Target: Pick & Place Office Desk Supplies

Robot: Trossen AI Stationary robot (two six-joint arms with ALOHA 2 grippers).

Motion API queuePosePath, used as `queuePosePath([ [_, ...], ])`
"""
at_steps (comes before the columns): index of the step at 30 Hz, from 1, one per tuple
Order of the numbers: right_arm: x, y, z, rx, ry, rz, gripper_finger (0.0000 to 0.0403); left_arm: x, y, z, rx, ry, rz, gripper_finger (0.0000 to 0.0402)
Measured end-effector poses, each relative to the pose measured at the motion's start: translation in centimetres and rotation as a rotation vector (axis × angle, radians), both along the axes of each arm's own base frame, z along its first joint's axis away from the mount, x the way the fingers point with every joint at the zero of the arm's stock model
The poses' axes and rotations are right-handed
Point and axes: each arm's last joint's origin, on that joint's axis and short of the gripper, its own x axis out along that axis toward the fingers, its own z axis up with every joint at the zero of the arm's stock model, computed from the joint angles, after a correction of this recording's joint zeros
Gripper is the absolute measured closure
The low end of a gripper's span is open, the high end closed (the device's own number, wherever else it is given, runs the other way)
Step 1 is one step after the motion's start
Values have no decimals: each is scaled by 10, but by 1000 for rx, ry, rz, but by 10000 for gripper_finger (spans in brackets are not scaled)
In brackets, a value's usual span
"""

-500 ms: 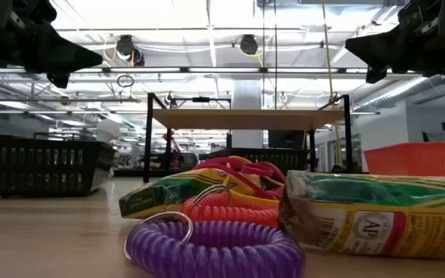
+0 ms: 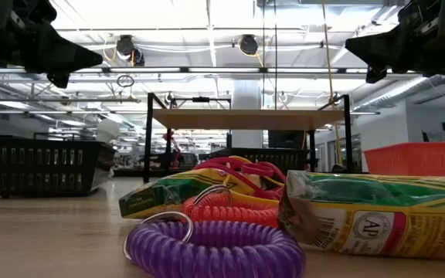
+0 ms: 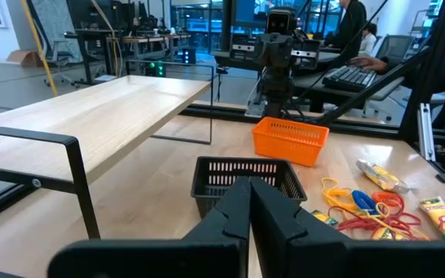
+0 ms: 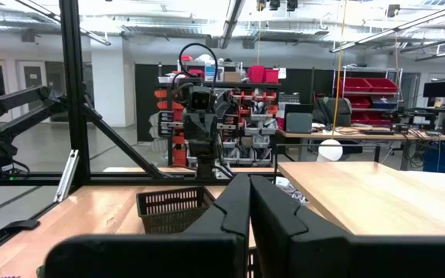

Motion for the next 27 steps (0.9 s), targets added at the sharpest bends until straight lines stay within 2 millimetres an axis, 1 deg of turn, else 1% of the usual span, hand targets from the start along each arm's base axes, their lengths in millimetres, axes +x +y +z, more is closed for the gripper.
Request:
queuePosePath([
  [5,0,0,0,0,-4,0,399,0,0,6,-10,-60,0,394],
  [8,-1,0,4,14,-39,8,399,0,0,12,10,-109,1,394],
  [10,-1,1,4,70,-49,52,399,0,0,15,19,-137,2,394],
  [13,-2,3,6,45,-67,117,399,-1,1,18,15,-166,12,394],
  [16,-2,4,7,24,-67,157,399,-1,2,20,-64,-203,42,394],
  [19,-2,4,8,25,-83,139,399,-2,3,22,-128,-229,88,394],
  [21,-2,4,8,24,-86,139,399,-2,4,26,-225,-272,103,394],
  [22,-2,4,8,17,-84,137,399,-2,5,31,-274,-294,103,394],
  [24,-2,4,8,-17,-86,129,399,2,4,41,-287,-266,77,398],
  [27,-2,4,8,-44,-87,122,399,14,0,49,-266,-149,76,399],
])
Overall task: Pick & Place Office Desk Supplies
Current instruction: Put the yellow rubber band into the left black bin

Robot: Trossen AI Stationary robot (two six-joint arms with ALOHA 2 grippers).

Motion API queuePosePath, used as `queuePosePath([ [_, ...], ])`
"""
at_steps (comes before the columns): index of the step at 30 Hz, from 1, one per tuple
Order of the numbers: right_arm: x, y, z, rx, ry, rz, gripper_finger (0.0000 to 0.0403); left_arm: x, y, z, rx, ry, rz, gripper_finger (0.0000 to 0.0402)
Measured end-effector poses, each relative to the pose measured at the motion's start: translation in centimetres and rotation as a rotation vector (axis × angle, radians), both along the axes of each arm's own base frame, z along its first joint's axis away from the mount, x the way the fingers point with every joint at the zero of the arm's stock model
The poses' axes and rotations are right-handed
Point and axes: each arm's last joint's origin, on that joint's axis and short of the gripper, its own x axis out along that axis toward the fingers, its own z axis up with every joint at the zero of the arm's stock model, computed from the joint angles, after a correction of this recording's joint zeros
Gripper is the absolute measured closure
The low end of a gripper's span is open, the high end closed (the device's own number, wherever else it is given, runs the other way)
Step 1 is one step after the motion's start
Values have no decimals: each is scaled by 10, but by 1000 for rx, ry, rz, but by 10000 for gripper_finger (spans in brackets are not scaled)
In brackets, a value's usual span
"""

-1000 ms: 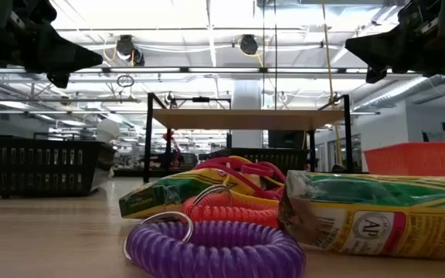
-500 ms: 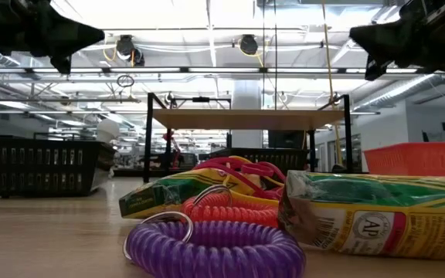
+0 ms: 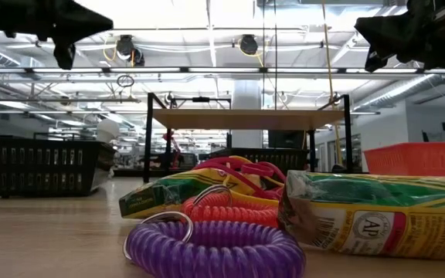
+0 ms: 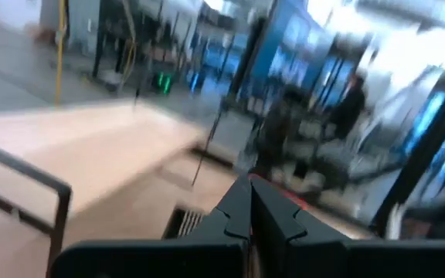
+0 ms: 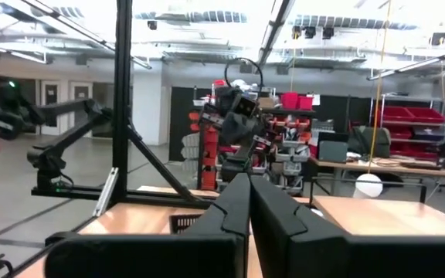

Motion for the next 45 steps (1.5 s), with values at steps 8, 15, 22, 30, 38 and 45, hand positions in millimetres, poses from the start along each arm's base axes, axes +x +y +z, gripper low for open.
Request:
queuePosePath([
  [8,-1,0,2,-57,-24,-17,399,48,-17,43,48,206,-34,400],
  [15,0,0,1,-47,-20,-11,399,99,-37,56,72,360,-78,401],
  [22,-1,0,2,-46,-23,-12,399,162,-53,42,-72,449,-123,397],
  [30,-1,0,2,-31,-29,-9,399,222,-79,7,-185,581,-259,347],
  [38,-1,0,2,33,-20,13,399,256,-95,-20,-228,792,-298,221],
  [45,-1,0,2,54,-19,18,399,266,-98,-44,-404,914,-267,140],
])
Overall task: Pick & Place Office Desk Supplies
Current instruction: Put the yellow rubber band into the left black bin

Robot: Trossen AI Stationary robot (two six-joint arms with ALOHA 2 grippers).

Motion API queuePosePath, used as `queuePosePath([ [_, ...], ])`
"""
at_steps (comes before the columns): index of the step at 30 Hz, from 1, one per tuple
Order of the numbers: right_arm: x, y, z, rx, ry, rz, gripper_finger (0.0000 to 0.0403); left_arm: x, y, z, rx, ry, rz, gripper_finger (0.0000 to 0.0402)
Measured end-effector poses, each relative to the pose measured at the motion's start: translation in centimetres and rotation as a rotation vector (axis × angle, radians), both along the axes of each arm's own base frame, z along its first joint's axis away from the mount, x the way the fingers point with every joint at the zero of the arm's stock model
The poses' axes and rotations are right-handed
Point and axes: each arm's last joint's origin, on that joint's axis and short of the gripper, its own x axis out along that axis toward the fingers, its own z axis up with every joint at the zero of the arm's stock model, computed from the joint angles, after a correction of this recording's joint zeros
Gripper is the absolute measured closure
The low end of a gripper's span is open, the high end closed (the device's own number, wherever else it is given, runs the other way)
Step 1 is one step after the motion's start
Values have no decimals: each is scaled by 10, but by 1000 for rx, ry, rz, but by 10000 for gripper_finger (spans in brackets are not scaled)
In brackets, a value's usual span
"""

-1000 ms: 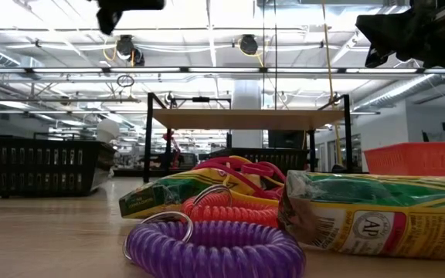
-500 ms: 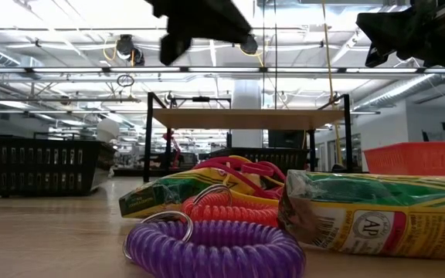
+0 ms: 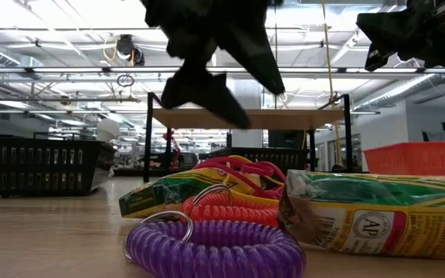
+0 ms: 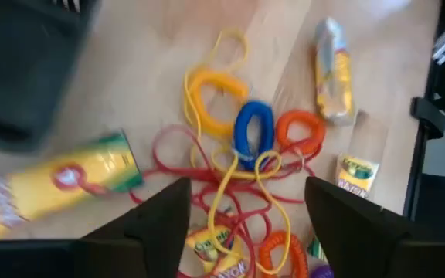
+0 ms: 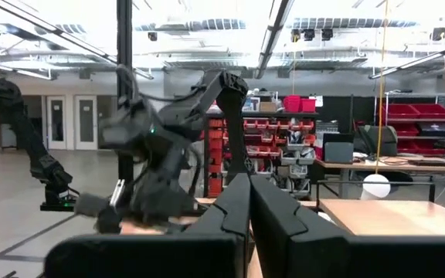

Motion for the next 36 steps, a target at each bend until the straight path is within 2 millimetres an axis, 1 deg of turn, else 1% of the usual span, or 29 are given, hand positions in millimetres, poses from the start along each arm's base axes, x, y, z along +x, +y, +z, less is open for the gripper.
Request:
queuePosePath([
  [3,0,0,0,0,-4,-1,399,0,-1,-9,-32,50,13,129],
  [8,0,0,1,0,-8,-1,399,-6,-2,-18,-17,138,24,127],
  [16,0,0,1,0,-7,-1,399,-6,-1,-17,-6,136,21,147],
  [21,0,0,1,-3,-7,-2,399,-5,-2,-25,5,152,13,162],
  [26,0,0,1,-3,-5,-2,399,-2,-3,-38,1,173,8,162],
  [36,1,0,0,-2,2,-2,399,-1,-2,-37,-2,162,1,163],
])
